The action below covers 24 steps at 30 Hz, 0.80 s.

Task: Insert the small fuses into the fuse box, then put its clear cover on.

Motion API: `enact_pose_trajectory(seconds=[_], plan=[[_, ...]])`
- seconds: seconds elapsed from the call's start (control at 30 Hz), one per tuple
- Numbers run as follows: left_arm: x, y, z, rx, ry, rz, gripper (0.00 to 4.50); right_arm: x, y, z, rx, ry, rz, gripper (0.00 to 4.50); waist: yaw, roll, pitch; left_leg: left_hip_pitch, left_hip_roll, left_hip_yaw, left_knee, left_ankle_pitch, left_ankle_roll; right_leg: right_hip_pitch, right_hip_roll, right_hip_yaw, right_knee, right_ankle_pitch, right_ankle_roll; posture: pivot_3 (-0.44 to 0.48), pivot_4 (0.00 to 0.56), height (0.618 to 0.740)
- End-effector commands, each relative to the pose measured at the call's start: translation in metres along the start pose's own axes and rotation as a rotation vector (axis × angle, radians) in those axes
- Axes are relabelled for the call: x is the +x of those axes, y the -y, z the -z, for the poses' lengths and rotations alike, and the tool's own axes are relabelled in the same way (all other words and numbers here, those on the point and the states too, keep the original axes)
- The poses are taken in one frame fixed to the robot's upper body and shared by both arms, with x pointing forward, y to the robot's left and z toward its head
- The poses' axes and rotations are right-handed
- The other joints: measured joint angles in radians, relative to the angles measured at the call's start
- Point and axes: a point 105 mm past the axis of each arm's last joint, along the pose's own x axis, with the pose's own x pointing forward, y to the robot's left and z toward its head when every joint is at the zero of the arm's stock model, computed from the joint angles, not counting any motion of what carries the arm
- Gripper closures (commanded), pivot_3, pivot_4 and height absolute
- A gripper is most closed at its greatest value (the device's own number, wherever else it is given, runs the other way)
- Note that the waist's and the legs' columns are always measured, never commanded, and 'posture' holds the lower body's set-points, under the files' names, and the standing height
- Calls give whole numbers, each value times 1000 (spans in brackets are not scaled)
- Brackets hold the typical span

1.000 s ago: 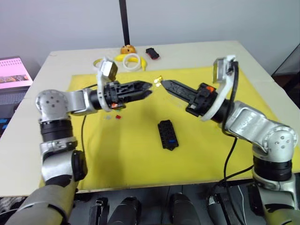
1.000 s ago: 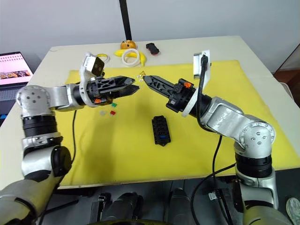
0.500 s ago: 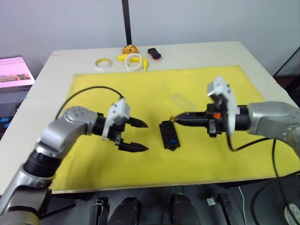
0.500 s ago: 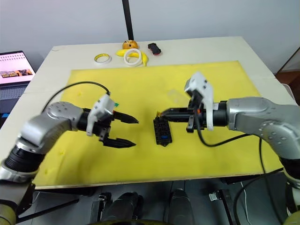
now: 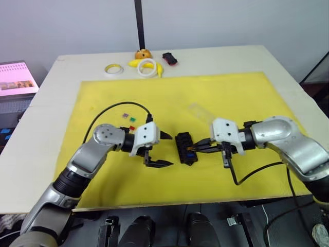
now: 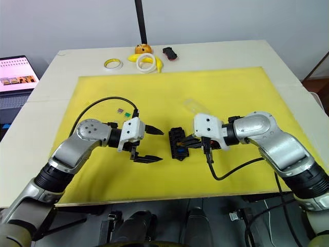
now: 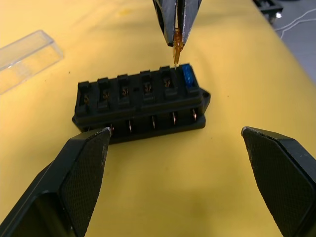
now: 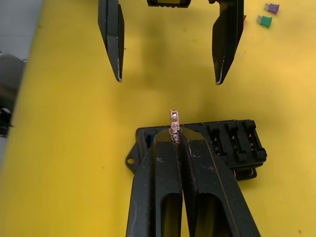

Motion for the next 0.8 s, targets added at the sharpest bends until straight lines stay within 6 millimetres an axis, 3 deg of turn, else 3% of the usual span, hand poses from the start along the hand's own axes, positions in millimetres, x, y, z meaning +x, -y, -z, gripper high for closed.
enact_pose_trajectory(seconds=[0.03, 0.8], plan=[[2, 2, -4, 18, 12, 7, 36, -2, 5, -4, -60, -8, 10, 4500, 0, 0, 0, 0, 0, 0, 0, 0, 0, 0, 0, 0, 0, 0, 0, 0, 150, 740], [10, 4, -7, 50, 17, 15, 36, 9, 5, 2, -67, -29, -2, 4500, -2, 0, 0, 0, 0, 0, 0, 0, 0, 0, 0, 0, 0, 0, 0, 0, 150, 740]])
